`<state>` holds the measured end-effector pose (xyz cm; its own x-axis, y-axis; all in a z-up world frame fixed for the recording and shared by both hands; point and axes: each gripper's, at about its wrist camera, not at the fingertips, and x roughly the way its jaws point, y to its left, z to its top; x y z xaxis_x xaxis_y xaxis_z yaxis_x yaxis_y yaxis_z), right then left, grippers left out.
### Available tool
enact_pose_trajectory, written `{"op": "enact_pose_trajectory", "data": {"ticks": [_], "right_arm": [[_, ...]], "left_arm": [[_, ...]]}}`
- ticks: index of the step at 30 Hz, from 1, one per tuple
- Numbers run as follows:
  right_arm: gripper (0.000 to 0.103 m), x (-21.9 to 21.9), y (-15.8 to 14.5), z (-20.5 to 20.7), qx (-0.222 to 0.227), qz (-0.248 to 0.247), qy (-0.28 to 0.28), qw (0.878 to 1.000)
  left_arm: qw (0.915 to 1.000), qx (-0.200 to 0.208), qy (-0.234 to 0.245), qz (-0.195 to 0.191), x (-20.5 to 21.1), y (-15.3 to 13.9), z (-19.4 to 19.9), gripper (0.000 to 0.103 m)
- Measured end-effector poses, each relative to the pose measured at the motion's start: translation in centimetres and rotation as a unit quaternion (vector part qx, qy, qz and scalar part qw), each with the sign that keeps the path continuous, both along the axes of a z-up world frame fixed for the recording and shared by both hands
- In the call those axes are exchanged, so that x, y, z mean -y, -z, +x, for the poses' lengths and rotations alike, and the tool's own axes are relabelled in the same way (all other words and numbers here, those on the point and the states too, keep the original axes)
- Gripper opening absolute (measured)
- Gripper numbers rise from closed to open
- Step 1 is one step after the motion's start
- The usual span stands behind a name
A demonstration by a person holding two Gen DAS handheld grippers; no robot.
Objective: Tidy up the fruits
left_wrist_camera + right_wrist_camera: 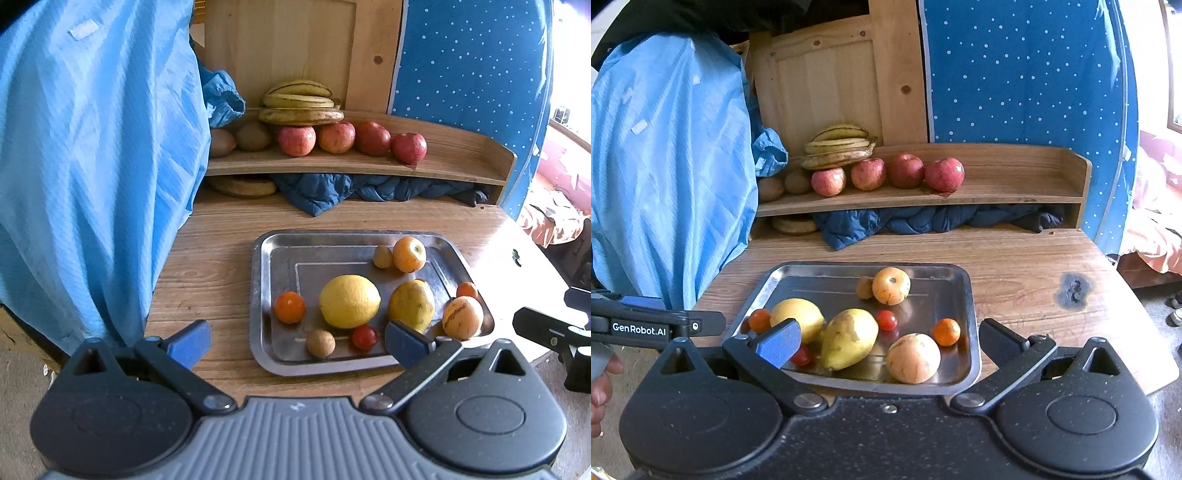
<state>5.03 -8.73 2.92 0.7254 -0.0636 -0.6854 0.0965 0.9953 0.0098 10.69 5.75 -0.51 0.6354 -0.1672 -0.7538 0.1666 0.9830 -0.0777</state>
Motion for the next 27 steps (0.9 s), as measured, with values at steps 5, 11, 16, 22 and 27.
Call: {"op": "enact_pose_trajectory", "data": {"ticks": [5,11,16,22,27], "right_arm": [[0.102,-1.1,-0.3,-1.3,0.002,-0.003,0.008,1.000],[0.102,-1.9,-0.7,-2.2,0.001,-0.012,0.011,1.000],[0.102,-2.1,-0.9,-2.5,-0.004,-0.020,0.009,1.000],[0.102,-1.8,-0.8,-3.0,-0.012,-0.024,0.004,1.000],[0.102,-1.2,-0.8,-3.5,-0.014,-0.020,-0.004,1.000]], "left_arm": [[0.9999,0.002,0.009,-0.005,-0.6,-0.2,-0.7,0.102],[0.9999,-0.001,0.009,-0.013,-1.0,0.0,-1.1,0.102],[0.9998,-0.004,0.007,-0.017,-0.9,0.3,-1.4,0.102],[0.9998,-0.007,0.000,-0.016,-0.5,0.3,-2.0,0.102],[0.9999,-0.006,-0.010,-0.010,-0.1,0.0,-2.6,0.102]]}}
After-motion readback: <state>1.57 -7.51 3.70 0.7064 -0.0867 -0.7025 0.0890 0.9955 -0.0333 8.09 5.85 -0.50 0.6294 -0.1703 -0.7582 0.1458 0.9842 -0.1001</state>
